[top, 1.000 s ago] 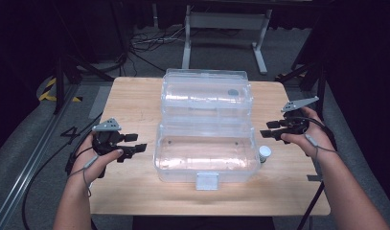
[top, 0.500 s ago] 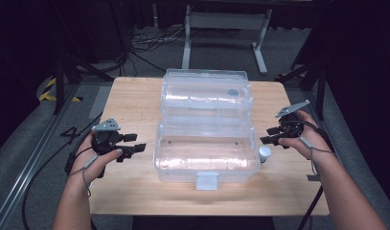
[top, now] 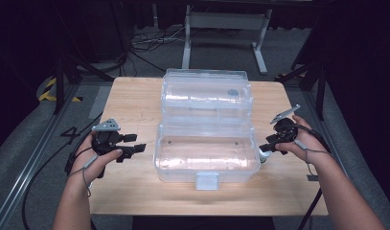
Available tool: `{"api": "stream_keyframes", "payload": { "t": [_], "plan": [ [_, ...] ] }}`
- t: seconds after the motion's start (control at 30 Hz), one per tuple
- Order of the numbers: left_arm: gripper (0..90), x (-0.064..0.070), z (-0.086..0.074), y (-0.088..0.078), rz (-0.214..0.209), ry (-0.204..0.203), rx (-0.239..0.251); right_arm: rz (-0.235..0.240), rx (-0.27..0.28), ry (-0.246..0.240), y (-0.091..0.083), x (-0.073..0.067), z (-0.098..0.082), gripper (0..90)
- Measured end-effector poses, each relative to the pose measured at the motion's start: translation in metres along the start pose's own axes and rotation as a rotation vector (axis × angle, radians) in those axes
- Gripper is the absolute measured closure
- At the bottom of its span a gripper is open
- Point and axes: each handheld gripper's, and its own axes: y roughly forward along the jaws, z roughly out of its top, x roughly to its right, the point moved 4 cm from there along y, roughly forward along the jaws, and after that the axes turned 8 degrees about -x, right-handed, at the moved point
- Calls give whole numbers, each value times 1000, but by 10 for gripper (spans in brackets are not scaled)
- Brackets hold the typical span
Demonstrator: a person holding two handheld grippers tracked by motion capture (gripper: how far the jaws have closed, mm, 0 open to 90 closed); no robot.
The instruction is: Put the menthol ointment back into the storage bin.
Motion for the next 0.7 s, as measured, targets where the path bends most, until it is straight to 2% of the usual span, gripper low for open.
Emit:
{"api": "stream_keyframes", "payload": {
  "t": [0.37, 0.63, 0.7],
  "plan": [
    [412, 0, 0, 1, -2, -1, -2, 25, -52, -4, 10, -4, -6, 418],
    [412, 0, -1, 2, -3, -4, -6, 25, -96, -6, 19, -3, -9, 416],
    [412, -1, -1, 2, -2, -4, -7, 12, -109, -9, 22, -3, -9, 406]
  ]
}}
